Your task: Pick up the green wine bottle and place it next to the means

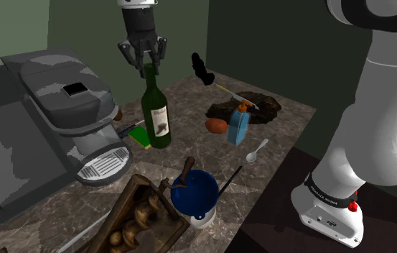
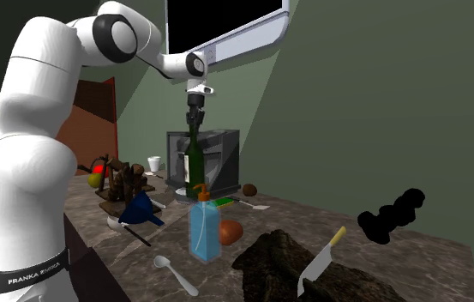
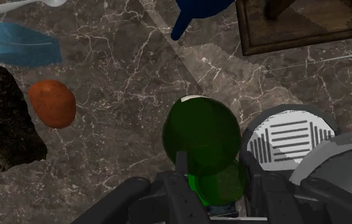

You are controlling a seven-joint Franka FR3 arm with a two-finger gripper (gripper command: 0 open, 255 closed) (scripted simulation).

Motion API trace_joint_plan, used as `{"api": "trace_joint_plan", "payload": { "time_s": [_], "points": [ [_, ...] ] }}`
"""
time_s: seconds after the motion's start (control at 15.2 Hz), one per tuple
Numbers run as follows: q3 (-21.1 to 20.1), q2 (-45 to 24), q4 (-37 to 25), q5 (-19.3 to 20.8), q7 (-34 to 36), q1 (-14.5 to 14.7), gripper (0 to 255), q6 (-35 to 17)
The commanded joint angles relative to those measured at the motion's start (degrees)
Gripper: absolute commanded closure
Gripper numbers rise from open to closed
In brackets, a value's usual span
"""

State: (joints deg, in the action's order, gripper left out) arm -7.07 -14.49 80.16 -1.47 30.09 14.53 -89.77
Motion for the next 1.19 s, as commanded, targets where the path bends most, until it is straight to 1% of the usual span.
{"api": "trace_joint_plan", "payload": {
  "time_s": [0.0,0.46,1.12],
  "points": [
    [-1.0,-1.5,-2.1,0.2,2.7,1.7,255,0.4],
    [-3.6,-8.4,-12.0,1.5,11.1,7.9,255,3.1],
    [-3.5,-6.9,-1.9,1.2,10.6,7.5,255,-5.5]
  ]
}}
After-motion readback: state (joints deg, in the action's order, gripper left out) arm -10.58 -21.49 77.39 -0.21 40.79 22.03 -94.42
